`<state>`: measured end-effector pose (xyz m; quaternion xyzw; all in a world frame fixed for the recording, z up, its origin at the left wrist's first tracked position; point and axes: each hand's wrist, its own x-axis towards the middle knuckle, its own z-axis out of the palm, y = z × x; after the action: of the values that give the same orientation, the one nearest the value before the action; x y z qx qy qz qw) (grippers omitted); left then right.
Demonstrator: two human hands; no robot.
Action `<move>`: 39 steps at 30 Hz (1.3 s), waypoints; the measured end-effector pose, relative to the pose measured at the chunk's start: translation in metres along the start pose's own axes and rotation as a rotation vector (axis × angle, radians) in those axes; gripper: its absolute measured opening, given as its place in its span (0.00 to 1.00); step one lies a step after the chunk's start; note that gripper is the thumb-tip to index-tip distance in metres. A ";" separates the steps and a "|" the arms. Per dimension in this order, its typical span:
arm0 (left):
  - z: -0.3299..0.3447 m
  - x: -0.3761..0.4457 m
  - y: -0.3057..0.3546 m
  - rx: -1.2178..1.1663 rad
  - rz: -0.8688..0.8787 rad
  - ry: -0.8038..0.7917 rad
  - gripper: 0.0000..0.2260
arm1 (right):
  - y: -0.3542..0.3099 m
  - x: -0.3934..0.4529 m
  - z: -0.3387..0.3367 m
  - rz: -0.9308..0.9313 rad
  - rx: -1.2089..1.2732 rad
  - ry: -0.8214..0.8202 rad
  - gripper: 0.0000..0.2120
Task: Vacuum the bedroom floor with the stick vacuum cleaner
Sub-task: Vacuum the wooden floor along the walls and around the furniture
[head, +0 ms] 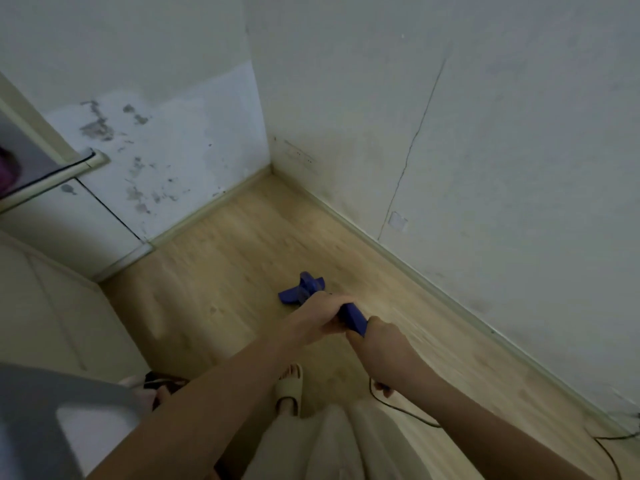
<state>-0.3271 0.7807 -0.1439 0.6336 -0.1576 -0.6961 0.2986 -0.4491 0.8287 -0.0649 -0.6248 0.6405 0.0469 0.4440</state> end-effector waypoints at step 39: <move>-0.072 0.105 0.136 0.004 -0.144 -0.237 0.09 | -0.103 0.145 -0.031 0.098 0.018 -0.035 0.09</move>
<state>-0.2293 0.6225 -0.1564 0.5570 -0.1472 -0.7855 0.2259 -0.3531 0.6772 -0.0864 -0.5878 0.6629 0.0736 0.4579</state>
